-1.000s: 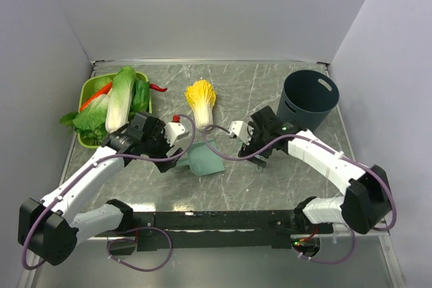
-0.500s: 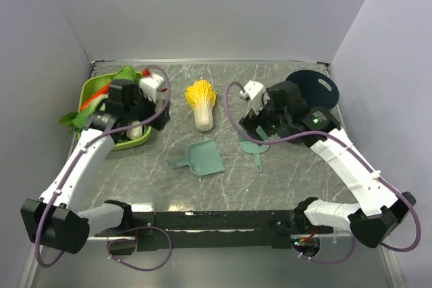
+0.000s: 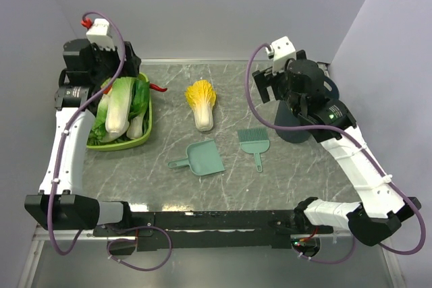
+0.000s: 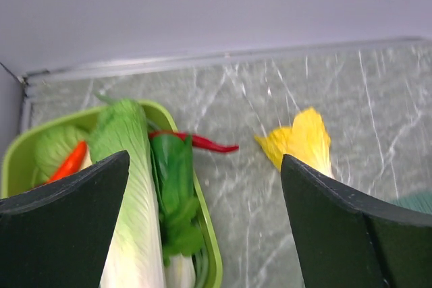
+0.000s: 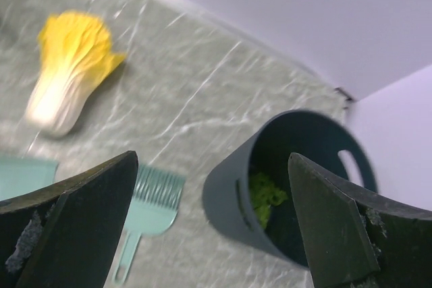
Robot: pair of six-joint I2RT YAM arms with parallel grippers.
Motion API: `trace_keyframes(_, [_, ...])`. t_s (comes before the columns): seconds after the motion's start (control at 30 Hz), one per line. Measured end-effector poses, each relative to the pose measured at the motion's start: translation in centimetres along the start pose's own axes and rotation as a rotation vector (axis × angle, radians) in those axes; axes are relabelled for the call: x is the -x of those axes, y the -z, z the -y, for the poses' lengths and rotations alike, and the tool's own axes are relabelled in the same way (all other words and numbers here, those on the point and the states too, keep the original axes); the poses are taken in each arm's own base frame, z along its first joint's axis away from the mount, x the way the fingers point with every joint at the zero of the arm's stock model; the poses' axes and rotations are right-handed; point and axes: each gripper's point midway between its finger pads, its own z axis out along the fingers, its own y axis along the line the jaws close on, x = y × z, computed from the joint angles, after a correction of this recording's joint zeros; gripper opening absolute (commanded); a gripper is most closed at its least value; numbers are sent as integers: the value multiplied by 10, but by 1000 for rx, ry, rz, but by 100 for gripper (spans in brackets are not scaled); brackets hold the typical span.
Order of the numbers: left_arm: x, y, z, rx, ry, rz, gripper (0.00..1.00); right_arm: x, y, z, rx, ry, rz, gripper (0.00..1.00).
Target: Sweep away the paper scraps from the table
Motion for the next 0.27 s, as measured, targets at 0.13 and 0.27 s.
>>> trace_keyframes(0.13, [24, 1, -6, 21, -8, 54, 96, 9, -3, 14, -76, -11, 31, 100])
trace_keyframes(0.27, [41, 3, -9, 33, -17, 94, 97, 12, -7, 22, -112, -12, 33, 100])
